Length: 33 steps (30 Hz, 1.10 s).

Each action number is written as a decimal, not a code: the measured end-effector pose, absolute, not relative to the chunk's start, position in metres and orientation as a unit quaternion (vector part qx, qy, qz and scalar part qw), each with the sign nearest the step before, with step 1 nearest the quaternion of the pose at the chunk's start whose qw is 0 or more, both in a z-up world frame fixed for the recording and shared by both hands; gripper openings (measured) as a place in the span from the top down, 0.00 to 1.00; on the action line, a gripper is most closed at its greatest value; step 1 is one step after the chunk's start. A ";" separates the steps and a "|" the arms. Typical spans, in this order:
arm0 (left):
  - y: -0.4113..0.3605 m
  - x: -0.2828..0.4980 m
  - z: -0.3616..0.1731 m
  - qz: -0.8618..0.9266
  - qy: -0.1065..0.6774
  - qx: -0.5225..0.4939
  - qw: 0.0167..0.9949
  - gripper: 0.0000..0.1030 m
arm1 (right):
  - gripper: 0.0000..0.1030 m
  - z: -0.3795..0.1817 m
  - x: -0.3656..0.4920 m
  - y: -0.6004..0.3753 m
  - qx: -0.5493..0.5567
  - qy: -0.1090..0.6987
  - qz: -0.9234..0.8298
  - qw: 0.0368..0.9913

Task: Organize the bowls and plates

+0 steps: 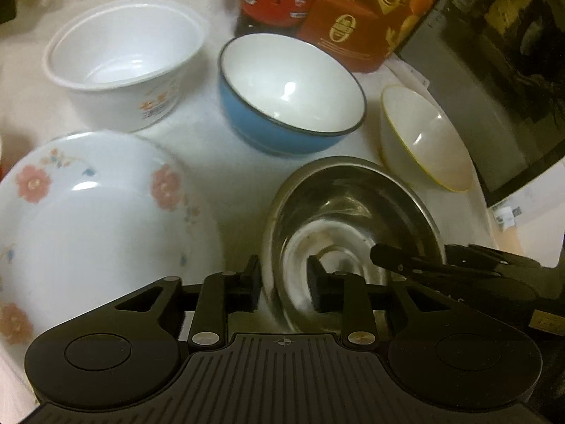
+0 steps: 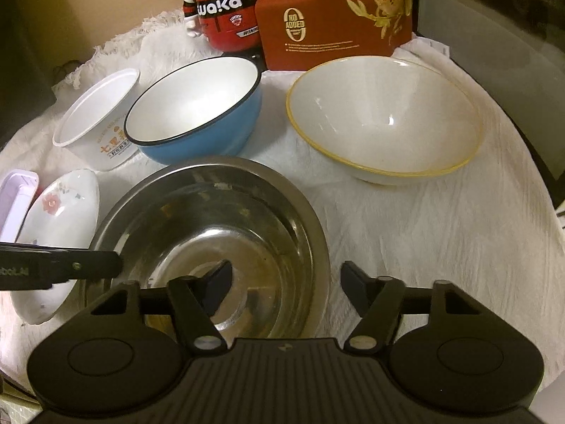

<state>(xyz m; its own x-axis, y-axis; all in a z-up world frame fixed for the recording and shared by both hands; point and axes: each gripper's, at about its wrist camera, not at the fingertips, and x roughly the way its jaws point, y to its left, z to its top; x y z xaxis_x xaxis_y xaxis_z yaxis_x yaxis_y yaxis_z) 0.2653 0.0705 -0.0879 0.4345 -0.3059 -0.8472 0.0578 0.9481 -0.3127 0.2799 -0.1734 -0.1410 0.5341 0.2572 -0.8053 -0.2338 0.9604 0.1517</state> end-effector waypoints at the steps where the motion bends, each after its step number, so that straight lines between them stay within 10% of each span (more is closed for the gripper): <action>1: 0.068 0.266 -0.088 -0.105 0.520 -0.114 0.840 0.68 | 0.53 -0.141 0.281 -0.173 0.012 0.463 0.138 0.876; 11: 0.055 0.252 -0.103 -0.110 0.557 -0.171 0.806 0.83 | 0.57 -0.134 0.274 -0.199 -0.003 0.460 0.135 0.878; 33: 0.142 0.215 -0.041 0.005 0.486 -0.176 0.856 0.80 | 0.56 -0.093 0.271 -0.123 -0.007 0.426 0.242 0.872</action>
<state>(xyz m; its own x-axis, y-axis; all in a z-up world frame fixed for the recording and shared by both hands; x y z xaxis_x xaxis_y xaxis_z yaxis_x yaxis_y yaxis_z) 0.2145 0.1422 -0.0411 0.5278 -0.1629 -0.8336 -0.1798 0.9378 -0.2971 0.2707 -0.1229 -0.0927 0.5208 0.4158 -0.7455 -0.4269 0.8832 0.1944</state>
